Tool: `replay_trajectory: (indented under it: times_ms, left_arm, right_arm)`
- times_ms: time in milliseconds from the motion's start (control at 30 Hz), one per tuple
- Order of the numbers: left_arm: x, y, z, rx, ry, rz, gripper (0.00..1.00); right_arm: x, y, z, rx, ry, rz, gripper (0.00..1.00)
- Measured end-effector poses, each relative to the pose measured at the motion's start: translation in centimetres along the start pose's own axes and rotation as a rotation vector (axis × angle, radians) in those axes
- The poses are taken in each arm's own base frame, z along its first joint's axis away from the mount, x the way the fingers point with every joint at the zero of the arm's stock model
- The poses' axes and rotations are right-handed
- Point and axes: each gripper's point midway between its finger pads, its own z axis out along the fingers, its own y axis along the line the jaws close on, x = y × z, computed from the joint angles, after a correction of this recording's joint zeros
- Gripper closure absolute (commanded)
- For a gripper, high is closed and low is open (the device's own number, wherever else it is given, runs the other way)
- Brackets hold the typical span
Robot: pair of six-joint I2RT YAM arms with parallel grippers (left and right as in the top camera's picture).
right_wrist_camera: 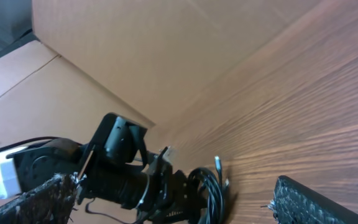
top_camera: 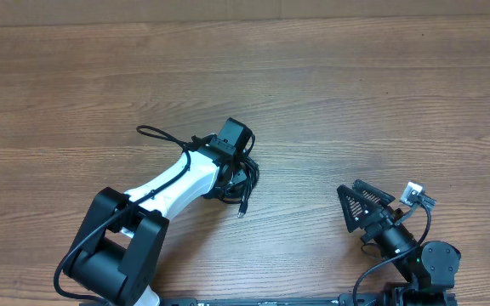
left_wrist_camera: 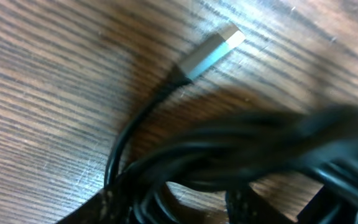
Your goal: Untangle cables
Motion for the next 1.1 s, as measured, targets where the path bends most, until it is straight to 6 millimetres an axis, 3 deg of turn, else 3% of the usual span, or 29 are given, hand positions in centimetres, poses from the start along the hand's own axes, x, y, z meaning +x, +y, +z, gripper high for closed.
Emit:
replay_trajectory:
  times_ms: [333, 667, 900, 1100]
  left_arm:
    - [0.0, -1.1, 0.1, 0.070, 0.028, -0.013, 0.55]
    - [0.7, -2.2, -0.1, 0.139, 0.091, 0.032, 0.39]
    - [1.4, -2.2, -0.5, 0.140, 0.133, 0.073, 0.39]
    - [0.6, -2.1, -0.7, 0.127, 0.092, 0.132, 0.39]
  right_arm:
    - [0.5, 0.3, 0.0, -0.020, 0.027, 0.005, 0.00]
    - [0.9, 0.7, 0.0, -0.039, 0.054, 0.035, 0.00]
    - [1.1, 0.8, -0.1, -0.046, 0.064, 0.040, 0.00]
    - [1.2, 0.9, -0.1, -0.051, 0.070, 0.040, 0.00]
